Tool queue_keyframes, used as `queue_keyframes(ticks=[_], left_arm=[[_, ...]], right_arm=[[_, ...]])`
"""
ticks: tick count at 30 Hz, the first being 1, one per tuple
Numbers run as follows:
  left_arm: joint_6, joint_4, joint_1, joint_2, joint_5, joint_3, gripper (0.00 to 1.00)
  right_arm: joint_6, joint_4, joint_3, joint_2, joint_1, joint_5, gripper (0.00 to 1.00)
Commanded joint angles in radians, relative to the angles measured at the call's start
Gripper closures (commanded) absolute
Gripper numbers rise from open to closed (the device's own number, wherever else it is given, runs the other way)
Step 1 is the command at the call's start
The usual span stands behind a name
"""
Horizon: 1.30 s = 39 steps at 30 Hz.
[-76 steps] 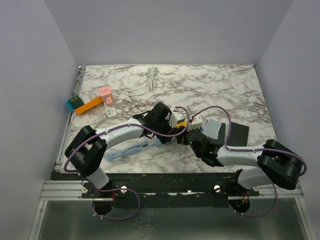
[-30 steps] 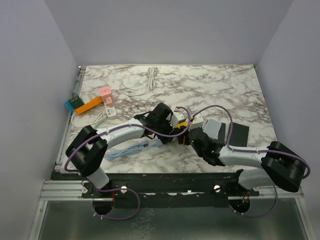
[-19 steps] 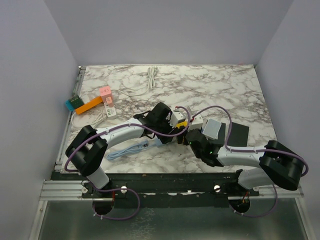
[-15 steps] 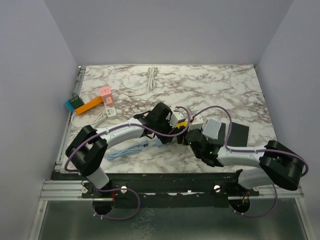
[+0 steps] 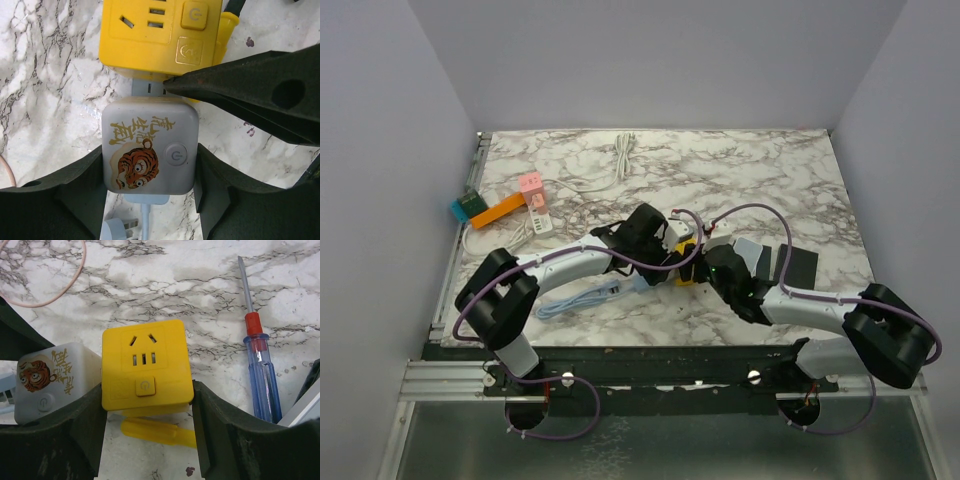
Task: Pull the plug off the socket
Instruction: Remove the plug from the socket.
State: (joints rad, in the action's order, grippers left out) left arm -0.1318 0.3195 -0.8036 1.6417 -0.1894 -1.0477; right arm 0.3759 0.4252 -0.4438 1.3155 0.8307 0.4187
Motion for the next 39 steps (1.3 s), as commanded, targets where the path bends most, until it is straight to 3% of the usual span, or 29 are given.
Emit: queue_keyframes(ticks=[1,10,23,34,39], left_arm=[[0.066,0.045,0.003,0.1,0.12,0.046,1.0],[0.069,0.047,0.004,0.104,0.131,0.04,1.0],[0.075,0.053,0.017,0.111,0.119,0.031,1.0],[0.069,0.056,0.016,0.124,0.105,0.029,1.0],[0.069,0.056,0.016,0.13,0.092,0.029,1.0]], right_arm=[[0.01,0.014,-0.002,-0.011,-0.054,-0.059,0.99],[-0.024,0.019,0.019,-0.039,-0.047,-0.033,0.99],[-0.121,0.092,0.038,-0.054,0.165,0.198,0.99],[-0.081,0.099,0.102,-0.142,0.165,0.297,0.99],[-0.028,0.067,0.103,-0.138,0.123,0.266,0.99]])
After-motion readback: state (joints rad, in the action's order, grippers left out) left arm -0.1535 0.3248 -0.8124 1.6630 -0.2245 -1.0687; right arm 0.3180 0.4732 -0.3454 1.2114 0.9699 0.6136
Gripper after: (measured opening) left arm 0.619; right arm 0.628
